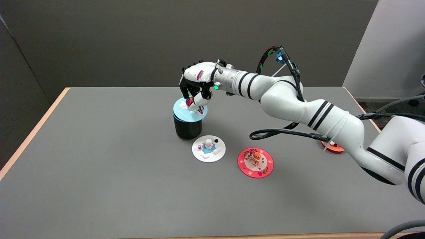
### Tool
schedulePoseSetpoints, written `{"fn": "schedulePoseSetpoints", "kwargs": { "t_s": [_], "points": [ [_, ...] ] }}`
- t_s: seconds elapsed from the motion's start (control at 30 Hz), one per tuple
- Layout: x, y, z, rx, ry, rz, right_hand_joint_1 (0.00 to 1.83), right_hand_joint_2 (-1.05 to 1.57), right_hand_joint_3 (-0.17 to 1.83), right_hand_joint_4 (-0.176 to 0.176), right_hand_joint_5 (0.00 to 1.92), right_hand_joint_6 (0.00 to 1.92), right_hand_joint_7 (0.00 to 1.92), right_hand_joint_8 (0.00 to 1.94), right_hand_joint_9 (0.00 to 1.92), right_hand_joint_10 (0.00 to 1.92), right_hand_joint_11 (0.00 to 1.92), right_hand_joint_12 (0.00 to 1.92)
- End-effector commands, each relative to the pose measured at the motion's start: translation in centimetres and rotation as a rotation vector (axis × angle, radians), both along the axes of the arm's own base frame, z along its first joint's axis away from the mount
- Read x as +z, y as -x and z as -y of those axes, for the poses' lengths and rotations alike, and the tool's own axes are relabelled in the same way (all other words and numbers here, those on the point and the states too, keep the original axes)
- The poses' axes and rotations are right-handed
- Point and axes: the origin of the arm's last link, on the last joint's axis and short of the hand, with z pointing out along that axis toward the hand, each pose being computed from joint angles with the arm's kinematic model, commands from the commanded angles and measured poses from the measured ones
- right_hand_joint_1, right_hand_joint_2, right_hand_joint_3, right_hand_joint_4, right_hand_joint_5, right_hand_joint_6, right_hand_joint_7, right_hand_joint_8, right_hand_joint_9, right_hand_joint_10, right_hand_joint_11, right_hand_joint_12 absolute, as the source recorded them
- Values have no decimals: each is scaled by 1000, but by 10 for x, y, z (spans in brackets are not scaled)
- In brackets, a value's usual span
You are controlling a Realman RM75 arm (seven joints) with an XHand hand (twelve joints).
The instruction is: Place the cup lid with blue sky onto the cup.
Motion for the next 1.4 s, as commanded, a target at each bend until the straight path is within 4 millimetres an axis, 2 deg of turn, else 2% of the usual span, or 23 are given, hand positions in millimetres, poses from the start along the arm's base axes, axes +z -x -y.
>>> {"fn": "schedulePoseSetpoints", "kwargs": {
  "t_s": [0.03,0.43,0.53,1.4],
  "points": [
    [-6,-5,3,9,-13,-17,1219,1038,220,-40,882,1062,977,1186,646,1416,454,1466],
    [-15,-6,3,6,-39,-41,1214,1058,192,-35,870,1070,963,1195,653,1362,497,1411],
    [-16,-6,3,4,-41,-44,1220,997,301,-33,887,1068,982,1181,639,1421,465,1487],
    [-20,-2,2,-15,-47,-48,1212,1042,224,-24,882,1070,957,1208,641,1427,458,1476]
  ]
}}
